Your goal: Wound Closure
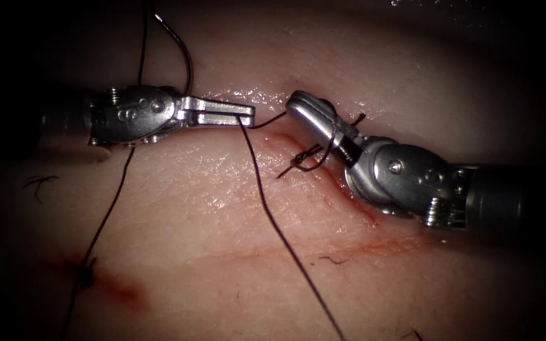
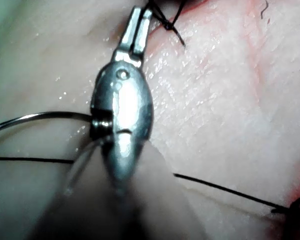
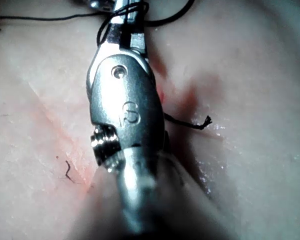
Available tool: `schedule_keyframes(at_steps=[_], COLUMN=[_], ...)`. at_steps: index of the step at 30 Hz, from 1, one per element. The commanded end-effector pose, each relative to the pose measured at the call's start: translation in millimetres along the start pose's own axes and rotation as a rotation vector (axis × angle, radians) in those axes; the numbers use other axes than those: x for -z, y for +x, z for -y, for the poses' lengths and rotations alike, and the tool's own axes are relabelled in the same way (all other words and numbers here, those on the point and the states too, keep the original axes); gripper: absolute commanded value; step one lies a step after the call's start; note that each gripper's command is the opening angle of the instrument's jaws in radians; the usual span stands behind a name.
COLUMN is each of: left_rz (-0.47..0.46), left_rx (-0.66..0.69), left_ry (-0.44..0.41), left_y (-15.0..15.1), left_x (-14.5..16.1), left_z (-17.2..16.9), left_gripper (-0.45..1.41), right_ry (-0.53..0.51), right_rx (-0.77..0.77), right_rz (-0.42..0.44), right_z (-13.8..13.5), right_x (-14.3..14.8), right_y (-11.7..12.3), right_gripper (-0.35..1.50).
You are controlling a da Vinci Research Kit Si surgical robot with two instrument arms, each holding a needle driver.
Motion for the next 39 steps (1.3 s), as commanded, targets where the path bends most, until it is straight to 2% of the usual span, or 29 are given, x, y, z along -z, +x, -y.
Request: schedule_keyframes(at_steps=[1, 10, 16, 18, 20, 22, 28, 33, 35, 39], left_rz=[0.006, 0.01, 0.015, 0.024, 0.028, 0.027, 0.037, 0.041, 0.047, 0.058], left_rx=[0.002, 0.001, 0.001, 0.003, 0.009, 0.01, 0.008, 0.002, 0.002, -0.004], left_ry=[-0.001, -0.025, -0.046, -0.055, -0.059, -0.06, -0.053, -0.047, -0.046, -0.044], left_y=[-0.6, 0.5, 1.9, 2.3, 2.5, 2.5, 2.3, 1.8, 1.5, 1.2], left_x=[-0.7, -3.3, -4.4, -4.5, -4.6, -4.8, -5.2, -5.6, -5.8, -6.1], left_z=[-0.2, -2.3, -4.8, -5.3, -5.6, -5.5, -4.3, -3.2, -2.7, -2.2], left_gripper=[-0.45, -0.45, -0.45, -0.45, -0.45, -0.45, -0.45, -0.45, -0.45, -0.45], right_ry=[-0.016, -0.238, -0.392, -0.436, -0.479, -0.508, -0.585, -0.617, -0.637, -0.65], right_rx=[-0.007, -0.12, -0.215, -0.252, -0.29, -0.321, -0.412, -0.448, -0.452, -0.453], right_rz=[0.029, 0.189, 0.239, 0.253, 0.269, 0.273, 0.277, 0.257, 0.25, 0.243], right_z=[0.7, 0.8, 0.5, 0.4, 0.2, 0.1, 0.2, 0.3, 0.3, 0.1], right_x=[-0.6, 0.2, 1.8, 2.4, 3.0, 3.4, 4.6, 5.8, 6.4, 6.9], right_y=[-0.6, -1.1, -1.2, -1.4, -1.7, -2.1, -4.0, -5.0, -5.3, -5.4], right_gripper=[-0.35, -0.32, -0.3, -0.15, 0.22, 0.36, 0.36, 0.51, 0.46, 0.47])
